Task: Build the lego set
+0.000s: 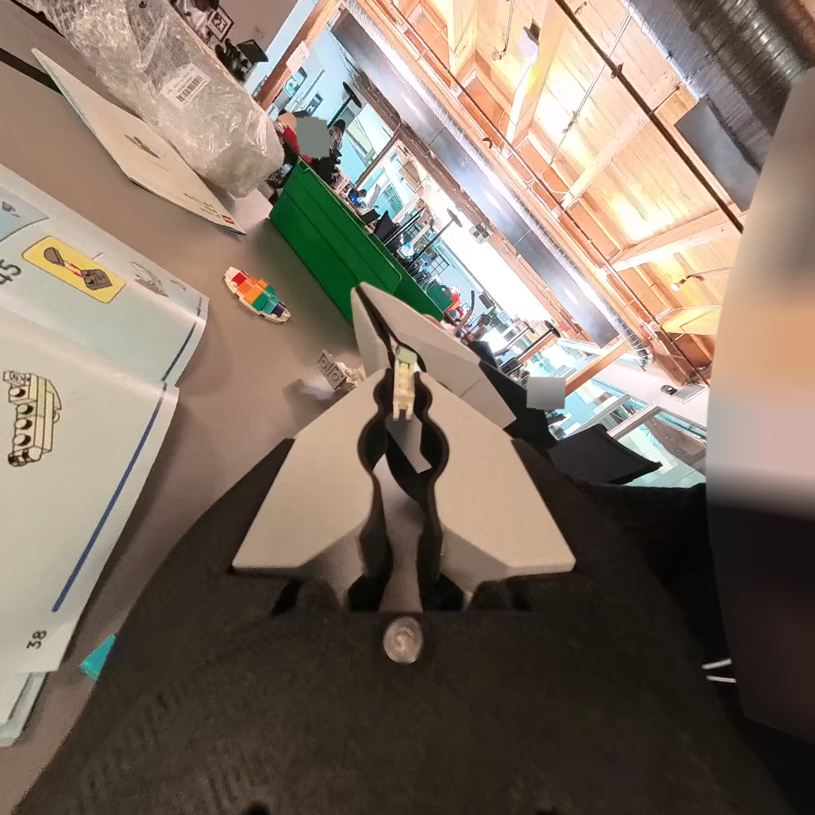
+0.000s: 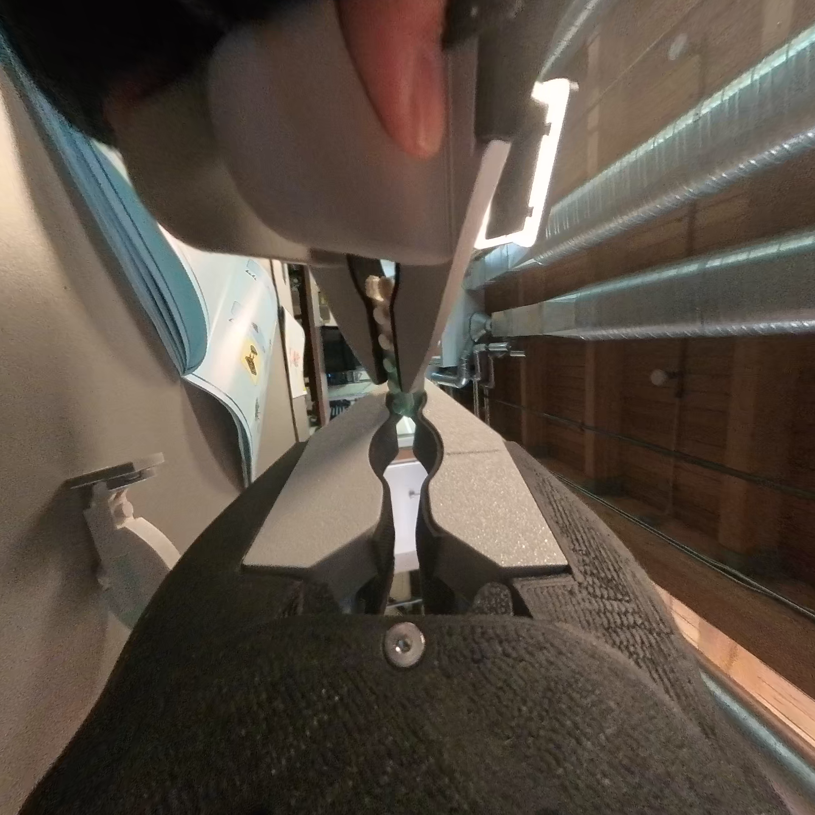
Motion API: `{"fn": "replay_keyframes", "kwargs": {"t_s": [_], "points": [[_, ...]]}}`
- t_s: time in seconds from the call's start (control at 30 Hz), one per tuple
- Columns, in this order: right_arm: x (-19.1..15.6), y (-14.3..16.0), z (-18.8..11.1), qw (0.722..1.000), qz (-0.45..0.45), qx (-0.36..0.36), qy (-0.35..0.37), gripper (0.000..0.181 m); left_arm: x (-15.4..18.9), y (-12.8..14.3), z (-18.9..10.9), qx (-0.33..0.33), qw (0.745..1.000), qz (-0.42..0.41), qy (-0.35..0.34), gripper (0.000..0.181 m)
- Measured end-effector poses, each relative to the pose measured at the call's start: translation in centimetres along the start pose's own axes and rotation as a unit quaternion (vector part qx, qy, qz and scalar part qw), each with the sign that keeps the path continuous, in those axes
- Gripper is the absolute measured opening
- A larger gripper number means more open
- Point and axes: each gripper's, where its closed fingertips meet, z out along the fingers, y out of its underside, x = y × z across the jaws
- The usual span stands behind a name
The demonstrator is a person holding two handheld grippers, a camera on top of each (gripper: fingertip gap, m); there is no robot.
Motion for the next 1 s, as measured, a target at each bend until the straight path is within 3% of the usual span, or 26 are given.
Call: {"fn": "replay_keyframes", "kwargs": {"t_s": [0.27,0.57,0.77,1.0], "points": [[-0.2,-0.1,-0.4,1.0,-0.018,0.021,-0.003,0.0,0.1,0.7,0.1,-0.045,0.99,0.125,-0.045,0.007],[-0.8,-0.3,-0.7,0.997,-0.058,0.045,-0.01,0.0,-0.4,1.3,0.1,-0.085,0.959,0.25,-0.106,0.007],[-0.3,-0.3,-0.8,0.998,-0.05,0.046,0.001,0.0,0.0,1.2,0.1,-0.082,0.962,0.243,-0.09,0.007],[0.3,-0.8,-1.2,0.989,-0.118,0.074,0.048,0.003,0.2,1.3,0.0,-0.085,0.964,0.236,-0.084,0.008]]}}
